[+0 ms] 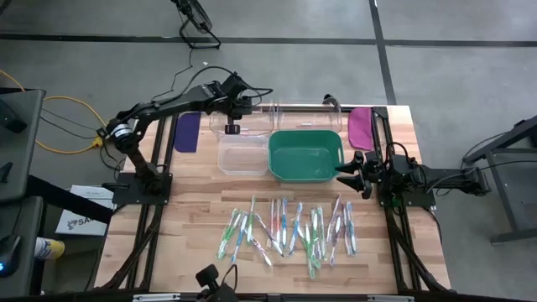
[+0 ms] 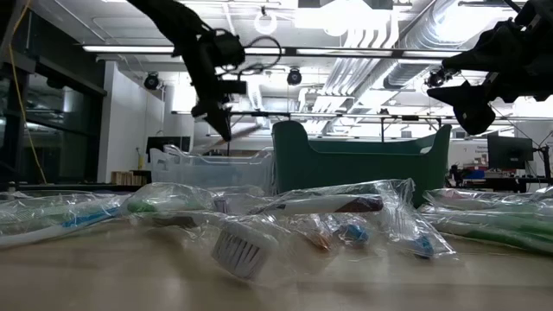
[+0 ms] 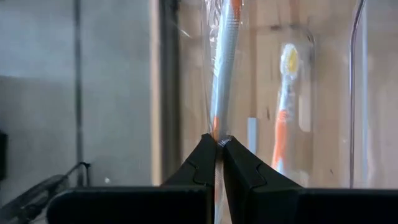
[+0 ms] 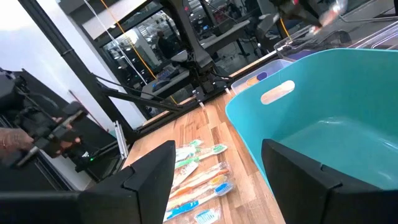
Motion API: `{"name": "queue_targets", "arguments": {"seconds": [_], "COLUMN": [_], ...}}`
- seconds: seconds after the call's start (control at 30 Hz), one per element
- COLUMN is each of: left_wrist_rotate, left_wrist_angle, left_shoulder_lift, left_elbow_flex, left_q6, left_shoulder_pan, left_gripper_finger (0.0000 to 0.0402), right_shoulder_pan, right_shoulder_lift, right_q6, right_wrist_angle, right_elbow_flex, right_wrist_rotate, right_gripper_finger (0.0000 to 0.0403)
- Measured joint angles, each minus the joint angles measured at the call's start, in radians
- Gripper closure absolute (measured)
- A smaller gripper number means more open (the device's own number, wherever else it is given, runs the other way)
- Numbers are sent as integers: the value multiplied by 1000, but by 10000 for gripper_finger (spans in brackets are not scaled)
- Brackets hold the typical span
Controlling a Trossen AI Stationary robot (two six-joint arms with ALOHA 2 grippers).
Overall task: Pick & Place Toothbrushes
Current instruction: Put the orange toothbrush into the left transparent bin, then put the green toothbrush into the white bin
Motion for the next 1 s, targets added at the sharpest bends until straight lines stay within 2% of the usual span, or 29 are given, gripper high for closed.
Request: {"name": "queue_targets", "arguments": {"seconds": [0.3, 0.4, 0.67, 0.77, 1.0], "left_wrist_rotate": [24, 23, 22, 21, 56], "left_wrist_angle": [-8, -9, -15, -35, -167], "left_shoulder_lift": [48, 50, 50, 47, -33], "left_elbow_flex": [0, 0, 0, 0, -1], "left_q6": [-5, -5, -2, -16, -92], "left_shoulder_pan": [-3, -2, -2, -3, -3], "left_gripper_finger": [389, 361, 256, 242, 239], "right_shoulder_pan": [0, 0, 0, 0, 0], "right_shoulder_lift": [0, 0, 0, 0, 0], "right_q6": [0, 0, 0, 0, 0], "right_wrist_angle": [0, 1, 1, 1, 1], "right_elbow_flex": [0, 0, 0, 0, 0], "right_wrist_rotate": [0, 0, 0, 0, 0], "right_gripper_finger": [170, 170, 170, 170, 170]}}
